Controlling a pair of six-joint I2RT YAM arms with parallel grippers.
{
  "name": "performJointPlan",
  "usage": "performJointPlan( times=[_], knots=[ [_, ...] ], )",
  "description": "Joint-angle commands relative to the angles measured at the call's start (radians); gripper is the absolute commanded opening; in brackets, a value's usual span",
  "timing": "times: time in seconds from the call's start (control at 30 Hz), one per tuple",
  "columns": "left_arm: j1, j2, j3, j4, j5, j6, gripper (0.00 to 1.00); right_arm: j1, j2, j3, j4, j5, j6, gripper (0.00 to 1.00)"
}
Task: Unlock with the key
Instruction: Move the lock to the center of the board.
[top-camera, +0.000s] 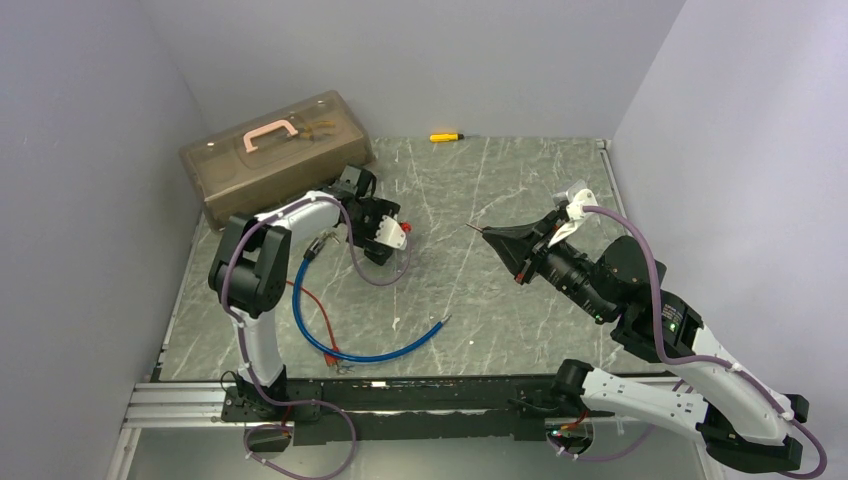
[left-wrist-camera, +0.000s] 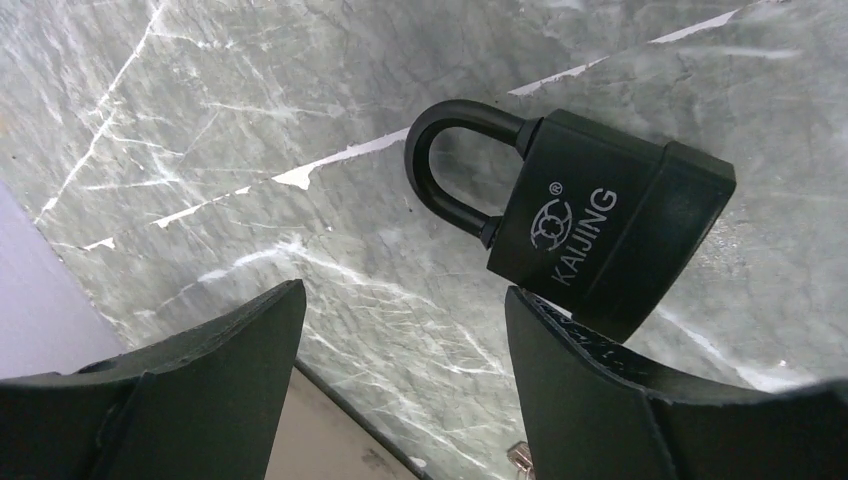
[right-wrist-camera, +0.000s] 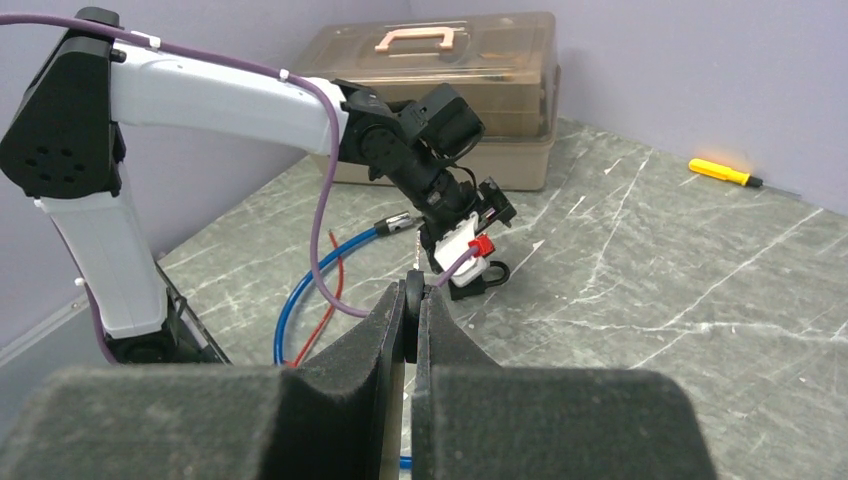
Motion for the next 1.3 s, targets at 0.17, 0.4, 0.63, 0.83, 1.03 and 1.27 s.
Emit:
performJointPlan(
  times=[0.17,0.4,0.63,0.83,1.03,1.27],
  knots=[
    [-0.078,-0.048,-0.043,-0.068,0.065,0.053,0.79,-0.004,0.002,-0.002,0.037,-0.014,0.011,0.0],
    [-0.111,-0.063,-0.036,-0.171,0.091,0.067,0.8,-0.002,-0.001,0.0,0.03,-0.016,0.012,0.0],
    [-0.111,-0.024,0.015,-0.229,0.105,0.064,0.81,-0.002,-0.008,0.002,0.022,-0.014,0.01,0.0],
    [-0.114,0.002,0.06,-0.291,0.169,0.161,0.86,-0.003,-0.011,0.005,0.015,-0.011,0.012,0.0],
    [-0.115,0.118,0.232,-0.45,0.149,0.268,0.9,-0.003,-0.009,0.016,0.007,-0.011,0.009,0.0],
    [-0.131,0.26,0.427,-0.626,0.092,0.3,0.88,-0.003,-0.016,0.019,0.0,-0.003,0.007,0.0]
  ],
)
